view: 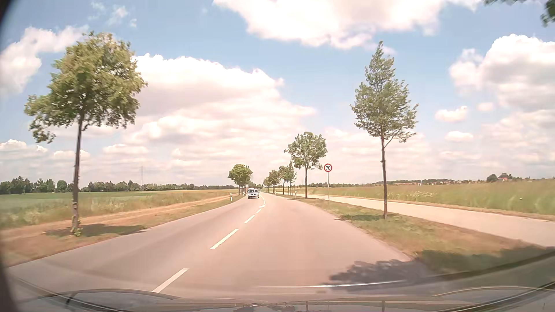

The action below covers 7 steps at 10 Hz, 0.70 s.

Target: Follow the waypoints while adhering to traffic rules and regulations

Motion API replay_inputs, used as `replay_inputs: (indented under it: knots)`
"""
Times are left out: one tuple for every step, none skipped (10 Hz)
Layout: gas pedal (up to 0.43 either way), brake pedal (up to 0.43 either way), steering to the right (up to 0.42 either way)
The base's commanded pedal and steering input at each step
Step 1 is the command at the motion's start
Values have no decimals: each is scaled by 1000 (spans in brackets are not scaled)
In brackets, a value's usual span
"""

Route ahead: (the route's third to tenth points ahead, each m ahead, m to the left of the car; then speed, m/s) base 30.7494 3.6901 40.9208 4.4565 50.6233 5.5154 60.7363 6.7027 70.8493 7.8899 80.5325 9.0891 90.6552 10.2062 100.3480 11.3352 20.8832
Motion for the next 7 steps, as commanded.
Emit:
replay_inputs:
  knots:
    - [539,12,-19]
    - [531,12,-19]
    - [531,12,-20]
    - [531,12,-20]
    - [531,12,-20]
    - [531,12,-20]
    - [520,12,-19]
